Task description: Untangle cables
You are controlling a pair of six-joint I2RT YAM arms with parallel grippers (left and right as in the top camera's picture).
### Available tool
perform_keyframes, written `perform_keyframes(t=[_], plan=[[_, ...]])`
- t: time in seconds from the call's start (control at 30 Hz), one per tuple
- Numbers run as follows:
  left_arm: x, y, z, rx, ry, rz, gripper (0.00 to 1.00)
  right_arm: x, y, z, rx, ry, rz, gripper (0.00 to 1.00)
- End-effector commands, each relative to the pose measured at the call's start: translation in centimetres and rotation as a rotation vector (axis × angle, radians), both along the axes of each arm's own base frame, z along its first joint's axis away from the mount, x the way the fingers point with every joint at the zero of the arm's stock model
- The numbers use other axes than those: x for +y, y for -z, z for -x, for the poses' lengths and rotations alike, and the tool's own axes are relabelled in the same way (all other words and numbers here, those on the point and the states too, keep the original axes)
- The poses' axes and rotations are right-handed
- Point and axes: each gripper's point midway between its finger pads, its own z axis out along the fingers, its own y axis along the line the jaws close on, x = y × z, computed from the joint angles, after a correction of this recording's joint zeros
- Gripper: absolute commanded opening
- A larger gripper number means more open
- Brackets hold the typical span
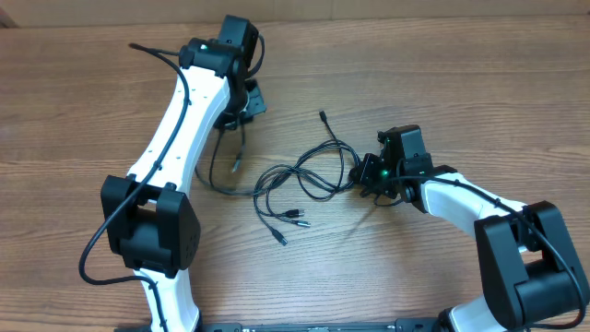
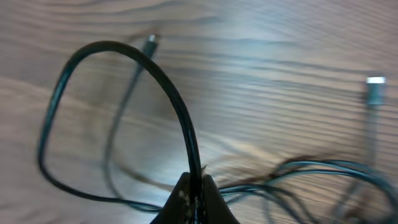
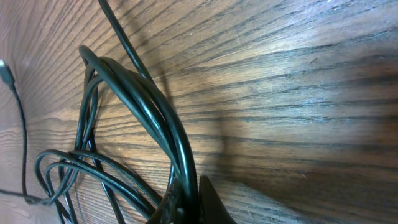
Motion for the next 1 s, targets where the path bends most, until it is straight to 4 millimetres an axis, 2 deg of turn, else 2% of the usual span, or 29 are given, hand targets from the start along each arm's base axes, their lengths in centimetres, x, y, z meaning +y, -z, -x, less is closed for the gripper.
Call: perform_keyframes(t=[0.0, 0.03, 0.1, 0.13, 0.2, 0.27, 0.33, 0.4, 0.43, 0.47, 0.53, 0.77, 0.97], plan=[[2.9, 0.6, 0.3, 0.013, -0.045, -0.159, 0.04, -0.2, 0.6, 0.3, 0.013, 0.004, 0.011, 0.04], [3.0, 0.7, 0.4, 0.018, -0.045, -0.164, 0.05, -0.2, 0.6, 0.3, 0.013, 0.004, 0.011, 0.04], [3.1, 1.0, 0.7, 0.03, -0.044, -0.165, 0.23, -0.2, 0.6, 0.3, 0.013, 0.004, 0.011, 0.04], [3.0, 1.1, 0.9, 0.039, -0.042, -0.161, 0.45, -0.2, 0.6, 0.3, 0.013, 0.004, 0.011, 0.04], [3.1, 1.1, 1.1, 0.052, -0.044, -0.157, 0.66, -0.2, 0.6, 0.3, 0.013, 0.005, 0.011, 0.04], [3.3, 1.1, 1.3, 0.061, -0.046, -0.159, 0.73, -0.2, 0.6, 0.3, 0.013, 0.005, 0.011, 0.04], [2.6, 1.3, 1.6, 0.077, -0.041, -0.12, 0.7, -0.2, 0.6, 0.3, 0.013, 0.005, 0.011, 0.04], [1.1, 1.5, 1.8, 0.094, 0.004, -0.047, 0.57, -0.2, 0.6, 0.3, 0.013, 0.005, 0.011, 0.04], [-0.4, 1.6, 1.9, 0.102, 0.063, 0.016, 0.47, -0.2, 0.6, 0.3, 0.013, 0.005, 0.01, 0.04], [-2.5, 1.6, 1.9, 0.102, 0.158, 0.102, 0.44, -0.1, 0.5, 0.4, 0.016, 0.001, 0.002, 0.04], [-8.3, 1.1, 2.7, 0.089, 0.398, 0.316, 0.43, 0.6, 0.3, 0.7, 0.04, 0.001, -0.046, 0.04], [-12.1, 2.2, 4.6, 0.106, 0.493, 0.338, 0.44, 0.9, 0.1, 0.9, 0.045, -0.008, -0.067, 0.04], [-15.3, 4.9, 6.7, 0.122, 0.522, 0.343, 0.45, 0.5, 0.3, 0.8, 0.047, 0.004, -0.046, 0.04]])
